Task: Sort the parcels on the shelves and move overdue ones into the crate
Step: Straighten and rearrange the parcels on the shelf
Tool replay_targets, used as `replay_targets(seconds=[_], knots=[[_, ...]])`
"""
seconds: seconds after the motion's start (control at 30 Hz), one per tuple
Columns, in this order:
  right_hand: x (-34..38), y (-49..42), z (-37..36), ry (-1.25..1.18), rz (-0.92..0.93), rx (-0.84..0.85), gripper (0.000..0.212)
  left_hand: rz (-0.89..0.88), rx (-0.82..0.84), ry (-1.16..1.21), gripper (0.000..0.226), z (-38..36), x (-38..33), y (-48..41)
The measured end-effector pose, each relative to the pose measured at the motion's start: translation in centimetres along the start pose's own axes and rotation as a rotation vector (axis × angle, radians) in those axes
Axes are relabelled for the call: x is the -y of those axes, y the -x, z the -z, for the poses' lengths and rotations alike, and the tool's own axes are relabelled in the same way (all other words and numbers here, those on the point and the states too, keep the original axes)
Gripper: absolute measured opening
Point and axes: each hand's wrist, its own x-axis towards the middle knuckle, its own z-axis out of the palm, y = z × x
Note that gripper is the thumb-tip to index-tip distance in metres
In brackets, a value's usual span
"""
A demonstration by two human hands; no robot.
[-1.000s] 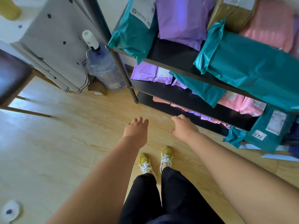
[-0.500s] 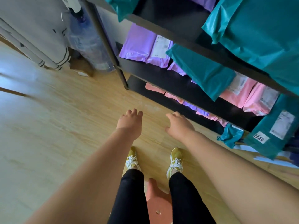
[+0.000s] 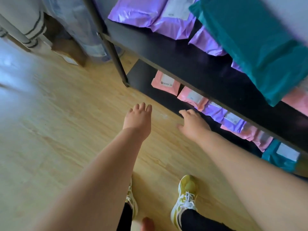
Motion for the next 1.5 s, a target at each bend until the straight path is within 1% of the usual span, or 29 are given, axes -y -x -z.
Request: replay_targets(seconds=[0.13, 0.3, 0.47, 0.57, 0.63, 0.7, 0.8, 0.9, 0.97, 1.03, 1.2, 1.33, 1.43, 1.5], knots=[[-0.9, -6.5, -3.6, -0.027, 0.047, -0.092, 0.056, 0.001, -0.126, 0.002, 0.063, -5.4, 0.7, -5.4], [-1.4, -13.8, -6.1, -0.04, 0.084, -0.253, 0.053, 0.088, -0.255, 0.107, 0.059, -10.7, 1.3, -11.3], [-1.6, -20.2, -6.0, 0.027, 0.106, -0.367, 0.047, 0.07, -0.339, 0.072, 0.05, -13.1, 3.1, -16.2], [-1.3, -23.0, -5.7, -0.001, 0.086, -0.423, 0.051, 0.059, -0.388, 0.061, 0.047, -13.0, 4.1, -18.6], [-1.0, -23.6, -5.5, -0.036, 0.077, -0.416, 0.055, 0.028, -0.392, 0.047, 0.054, -12.0, 4.4, -19.5], [-0.7, -23.4, -5.4, 0.004, 0.088, -0.388, 0.059, 0.033, -0.376, 0.047, 0.061, -10.5, 4.6, -19.8], [-0.6, -22.5, -5.2, 0.008, 0.063, -0.38, 0.061, 0.1, -0.365, 0.137, 0.056, -9.3, 4.0, -19.2], [-1.0, -22.5, -5.5, 0.042, 0.062, -0.372, 0.065, 0.046, -0.331, 0.094, 0.06, -9.9, 2.6, -19.1], [-1.4, -22.9, -5.4, 0.06, 0.078, -0.402, 0.062, 0.025, -0.339, 0.093, 0.063, -9.9, 2.0, -19.9], [-2.0, -23.7, -5.4, 0.029, 0.084, -0.422, 0.054, 0.051, -0.328, 0.148, 0.061, -10.3, 1.5, -20.9], [-4.0, -26.2, -6.4, 0.053, 0.063, -0.46, 0.042, 0.07, -0.241, 0.209, 0.053, -13.3, 1.2, -23.9], [-5.0, -27.5, -6.4, 0.067, 0.02, -0.476, 0.043, 0.088, -0.213, 0.291, 0.057, -14.8, 1.1, -25.8], [-5.5, -28.5, -6.4, 0.131, -0.024, -0.5, 0.045, 0.096, -0.183, 0.405, 0.059, -15.6, 0.8, -27.5], [-5.7, -29.0, -6.4, 0.146, -0.057, -0.48, 0.047, 0.108, -0.146, 0.468, 0.06, -16.0, 0.3, -28.4]])
